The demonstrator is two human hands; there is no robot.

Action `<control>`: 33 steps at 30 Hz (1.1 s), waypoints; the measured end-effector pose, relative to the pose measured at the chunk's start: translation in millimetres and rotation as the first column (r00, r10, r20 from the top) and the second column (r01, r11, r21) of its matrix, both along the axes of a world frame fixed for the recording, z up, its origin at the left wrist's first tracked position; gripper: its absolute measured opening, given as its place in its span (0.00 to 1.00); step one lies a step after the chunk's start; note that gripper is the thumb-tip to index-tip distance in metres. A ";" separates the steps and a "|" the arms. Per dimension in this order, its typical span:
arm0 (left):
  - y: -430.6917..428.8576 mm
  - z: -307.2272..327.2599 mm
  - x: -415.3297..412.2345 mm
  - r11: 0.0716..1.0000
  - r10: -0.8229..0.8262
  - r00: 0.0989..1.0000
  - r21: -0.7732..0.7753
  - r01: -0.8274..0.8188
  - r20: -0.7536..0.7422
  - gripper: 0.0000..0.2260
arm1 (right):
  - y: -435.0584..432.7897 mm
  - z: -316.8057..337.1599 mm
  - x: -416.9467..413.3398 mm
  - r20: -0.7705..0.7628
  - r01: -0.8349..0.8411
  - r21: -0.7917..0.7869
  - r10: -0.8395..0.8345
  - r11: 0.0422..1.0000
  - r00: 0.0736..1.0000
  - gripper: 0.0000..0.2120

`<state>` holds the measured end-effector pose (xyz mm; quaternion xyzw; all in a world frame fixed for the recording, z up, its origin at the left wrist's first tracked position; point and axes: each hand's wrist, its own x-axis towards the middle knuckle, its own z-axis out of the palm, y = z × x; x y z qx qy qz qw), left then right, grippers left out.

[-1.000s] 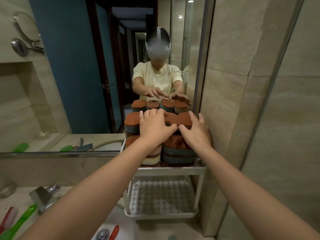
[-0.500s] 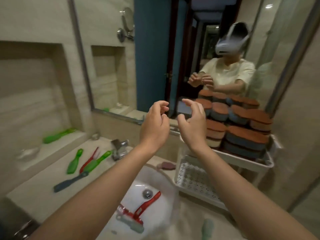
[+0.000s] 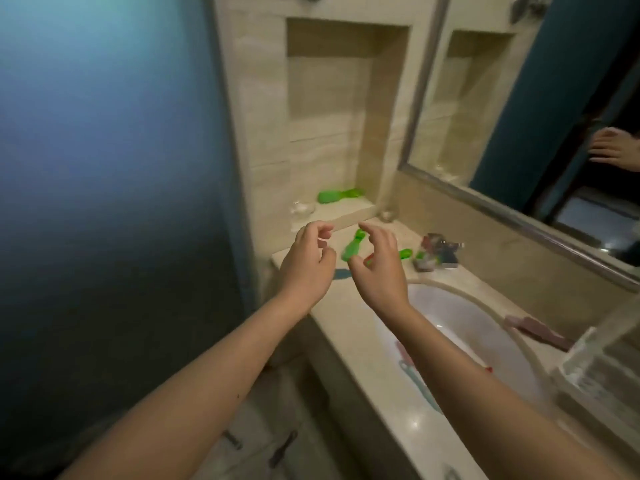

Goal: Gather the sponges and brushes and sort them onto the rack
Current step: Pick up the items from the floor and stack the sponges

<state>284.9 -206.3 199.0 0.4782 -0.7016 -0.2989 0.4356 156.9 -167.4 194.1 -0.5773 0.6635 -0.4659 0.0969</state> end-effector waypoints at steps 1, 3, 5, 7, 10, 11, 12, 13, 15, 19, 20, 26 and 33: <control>-1.8 -8.5 23.4 0.999 0.038 0.999 0.023 -0.038 0.017 0.14 | -5.1 -9.3 19.9 0.000 -0.037 0.025 0.037 0.999 0.999 0.27; -1.8 -26.1 67.8 0.991 0.110 0.993 0.071 -0.112 0.036 0.13 | -11.9 -28.1 58.1 -0.007 -0.100 0.071 0.101 0.992 0.995 0.27; 1.8 -45.3 110.5 0.976 0.176 0.984 0.122 -0.179 0.034 0.12 | -14.9 -47.6 94.0 -0.017 -0.157 0.118 0.160 0.980 0.987 0.27; 8.7 -65.6 152.5 0.956 0.242 0.969 0.162 -0.245 0.042 0.13 | -15.8 -67.4 129.9 -0.018 -0.216 0.162 0.221 0.963 0.975 0.27; 23.5 -94.5 208.1 0.919 0.335 0.940 0.196 -0.342 0.069 0.13 | -11.0 -94.5 182.6 -0.013 -0.300 0.236 0.311 0.924 0.950 0.26; 29.2 -104.0 225.6 0.908 0.358 0.931 0.207 -0.365 0.073 0.13 | -8.3 -103.2 200.4 -0.008 -0.326 0.263 0.341 0.908 0.940 0.27; 35.4 -112.8 243.4 0.897 0.376 0.923 0.220 -0.384 0.079 0.13 | -5.4 -111.8 218.6 -0.001 -0.352 0.289 0.368 0.890 0.930 0.27; 41.9 -120.5 260.3 0.886 0.391 0.916 0.236 -0.400 0.086 0.13 | -2.3 -119.8 236.0 0.009 -0.377 0.313 0.395 0.872 0.919 0.27; 55.2 -133.3 293.4 0.861 0.419 0.901 0.267 -0.433 0.112 0.14 | 3.9 -133.9 269.4 0.021 -0.421 0.358 0.443 0.834 0.896 0.29; 82.3 -153.4 352.8 0.808 0.475 0.862 0.300 -0.507 0.176 0.15 | 16.5 -155.2 331.0 0.024 -0.488 0.436 0.532 0.756 0.846 0.31; 89.3 -157.8 365.4 0.797 0.488 0.855 0.308 -0.519 0.179 0.15 | 20.1 -159.0 344.9 0.028 -0.503 0.452 0.552 0.737 0.834 0.31; 135.8 -183.0 423.9 0.683 0.611 0.776 0.391 -0.617 0.156 0.14 | 43.3 -173.3 409.3 0.058 -0.608 0.528 0.689 0.593 0.723 0.31; 185.7 -203.4 474.7 0.492 0.794 0.597 0.455 -0.742 0.113 0.14 | 60.2 -185.4 478.7 0.044 -0.701 0.593 0.853 0.396 0.519 0.30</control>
